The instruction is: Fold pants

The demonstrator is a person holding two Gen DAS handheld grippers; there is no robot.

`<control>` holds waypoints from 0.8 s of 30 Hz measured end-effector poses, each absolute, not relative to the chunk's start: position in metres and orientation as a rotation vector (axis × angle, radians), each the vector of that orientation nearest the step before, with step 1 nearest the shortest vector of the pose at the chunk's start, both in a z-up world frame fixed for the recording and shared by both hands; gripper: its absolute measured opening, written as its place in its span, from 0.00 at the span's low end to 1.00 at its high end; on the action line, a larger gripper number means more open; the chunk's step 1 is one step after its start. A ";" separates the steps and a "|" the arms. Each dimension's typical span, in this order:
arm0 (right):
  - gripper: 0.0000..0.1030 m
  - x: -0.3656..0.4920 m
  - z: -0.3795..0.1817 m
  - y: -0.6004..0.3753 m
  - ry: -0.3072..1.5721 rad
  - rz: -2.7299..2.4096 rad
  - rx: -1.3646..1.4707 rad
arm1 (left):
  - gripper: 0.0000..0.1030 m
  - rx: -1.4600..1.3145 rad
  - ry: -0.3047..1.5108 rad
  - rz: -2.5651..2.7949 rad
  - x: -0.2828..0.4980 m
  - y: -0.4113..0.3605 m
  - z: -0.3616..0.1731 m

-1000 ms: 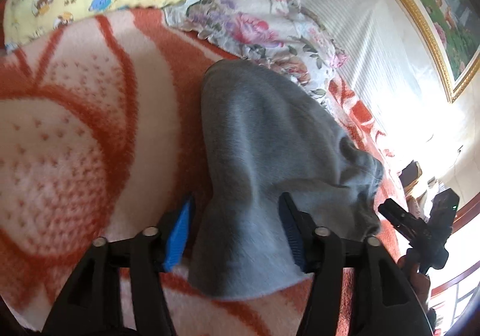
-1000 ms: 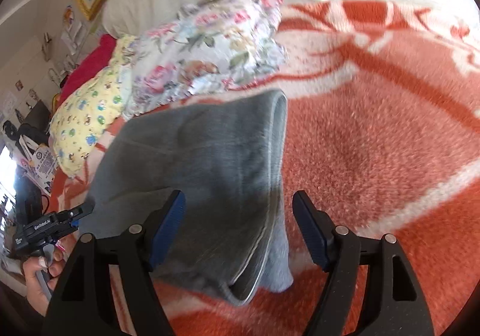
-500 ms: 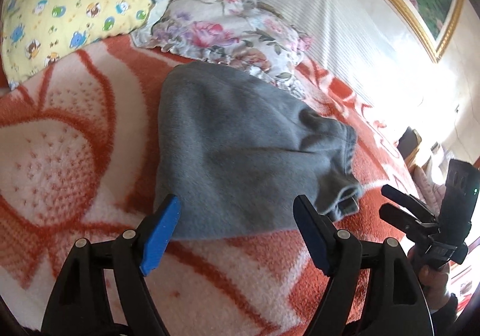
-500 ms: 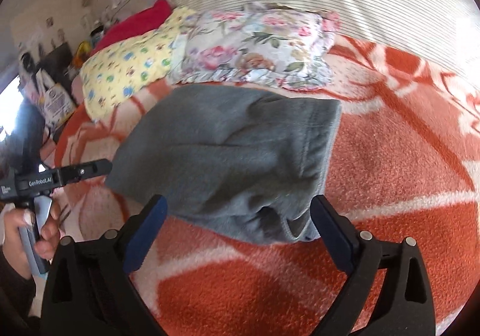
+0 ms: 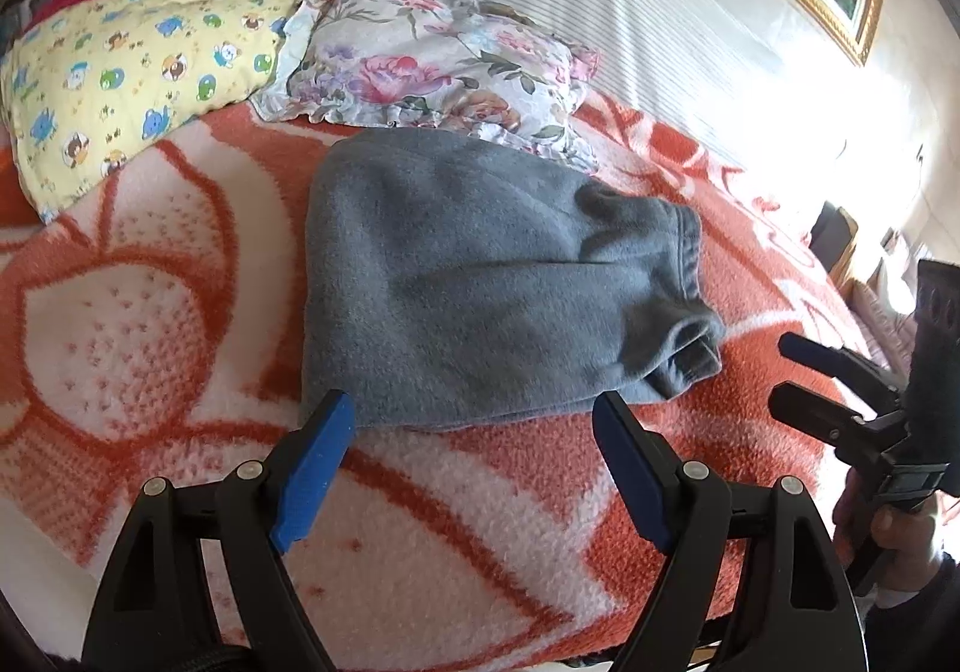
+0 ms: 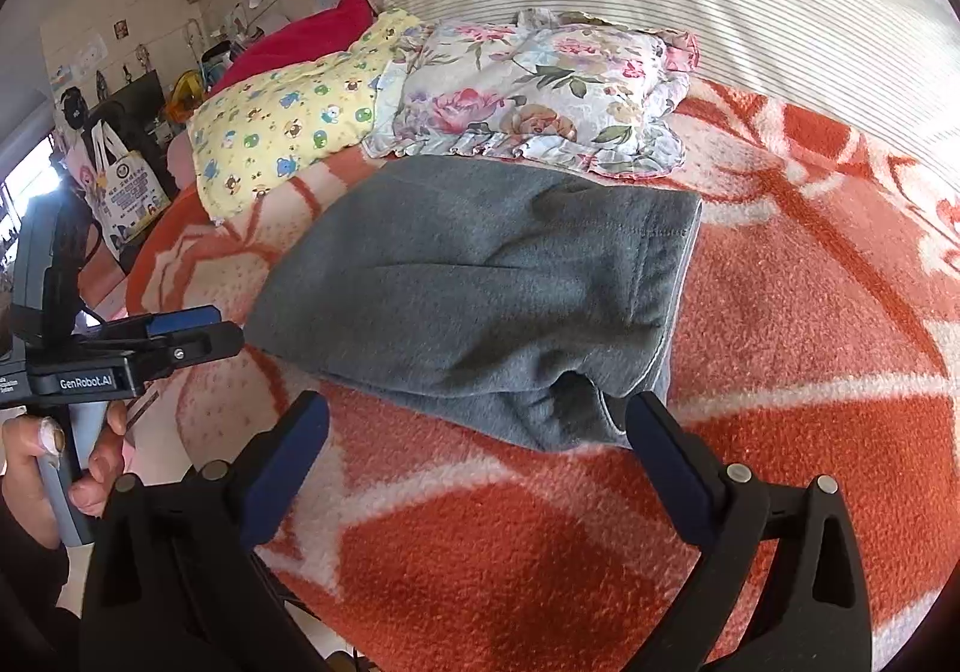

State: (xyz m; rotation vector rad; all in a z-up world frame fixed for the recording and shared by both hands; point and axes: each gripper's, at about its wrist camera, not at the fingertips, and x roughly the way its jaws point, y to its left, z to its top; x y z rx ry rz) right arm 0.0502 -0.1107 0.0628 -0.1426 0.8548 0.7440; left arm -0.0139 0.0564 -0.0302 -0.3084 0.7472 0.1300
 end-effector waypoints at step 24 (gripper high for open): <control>0.99 0.030 0.060 -0.099 0.877 0.792 -0.178 | 0.88 -0.164 0.745 0.301 -0.031 0.035 -0.014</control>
